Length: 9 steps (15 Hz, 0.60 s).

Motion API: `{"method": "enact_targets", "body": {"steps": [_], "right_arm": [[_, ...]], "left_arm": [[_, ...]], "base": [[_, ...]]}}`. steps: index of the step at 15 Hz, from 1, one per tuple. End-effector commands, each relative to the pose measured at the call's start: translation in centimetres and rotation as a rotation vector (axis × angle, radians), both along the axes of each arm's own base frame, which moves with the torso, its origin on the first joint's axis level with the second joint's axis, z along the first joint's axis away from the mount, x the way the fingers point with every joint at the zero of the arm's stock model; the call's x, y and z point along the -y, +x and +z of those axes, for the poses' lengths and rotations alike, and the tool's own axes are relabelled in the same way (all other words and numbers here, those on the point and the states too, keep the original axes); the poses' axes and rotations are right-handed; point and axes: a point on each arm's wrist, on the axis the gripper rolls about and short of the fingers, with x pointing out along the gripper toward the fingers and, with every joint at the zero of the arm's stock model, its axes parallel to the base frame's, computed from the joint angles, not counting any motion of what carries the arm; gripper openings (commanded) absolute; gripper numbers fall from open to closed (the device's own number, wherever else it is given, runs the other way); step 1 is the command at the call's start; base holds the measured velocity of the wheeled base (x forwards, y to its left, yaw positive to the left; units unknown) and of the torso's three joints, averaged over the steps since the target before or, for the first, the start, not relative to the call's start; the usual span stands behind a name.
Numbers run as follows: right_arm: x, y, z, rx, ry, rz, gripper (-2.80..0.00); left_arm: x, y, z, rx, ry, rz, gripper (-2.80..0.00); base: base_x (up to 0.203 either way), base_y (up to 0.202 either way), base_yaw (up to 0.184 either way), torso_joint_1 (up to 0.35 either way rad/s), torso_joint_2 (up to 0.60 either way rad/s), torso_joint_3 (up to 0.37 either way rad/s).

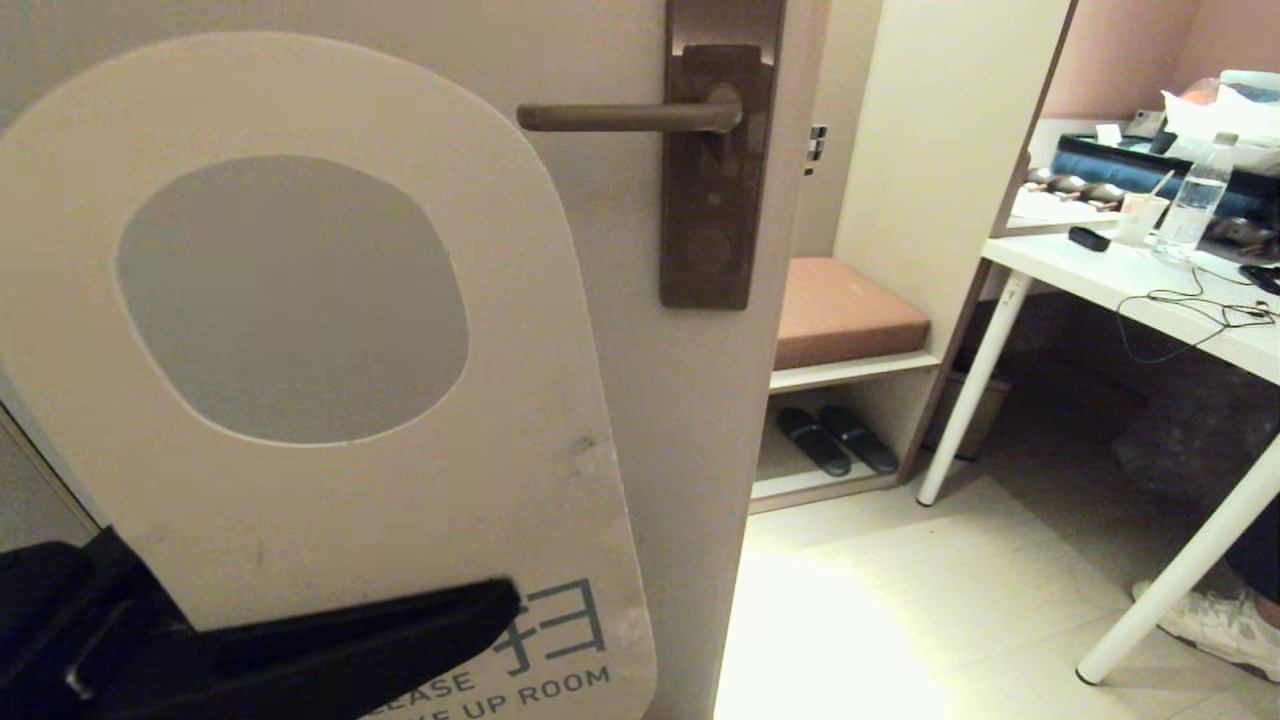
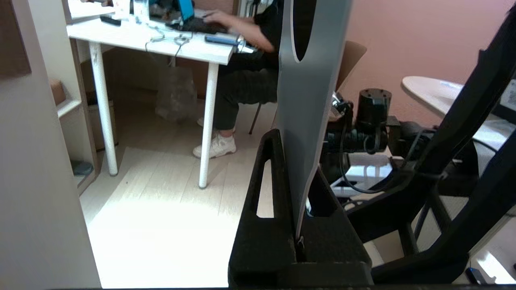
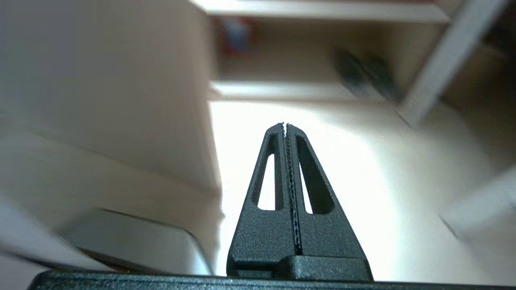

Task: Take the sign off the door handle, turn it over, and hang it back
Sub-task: Hang the sign back with the other side facing out

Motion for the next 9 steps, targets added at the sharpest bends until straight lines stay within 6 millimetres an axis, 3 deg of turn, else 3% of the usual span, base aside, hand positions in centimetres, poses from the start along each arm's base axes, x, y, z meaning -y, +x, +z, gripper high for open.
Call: {"method": "enact_targets", "body": {"steps": [1, 9], "right_arm": [[0.2, -0.8, -1.3, 0.044, -0.019, -0.084, -2.80], [0.2, -2.0, -2.3, 0.191, -0.033, -0.126, -2.80]], "left_arm": [[-0.1, 0.1, -0.5, -0.011, 0.011, 0.005, -2.80], [-0.2, 0.2, -0.9, -0.030, 0.017, 0.022, -2.80]], "base": [[0.000, 0.000, 0.000, 0.000, 0.00, 0.000], [0.000, 0.000, 0.000, 0.000, 0.00, 0.000]]}}
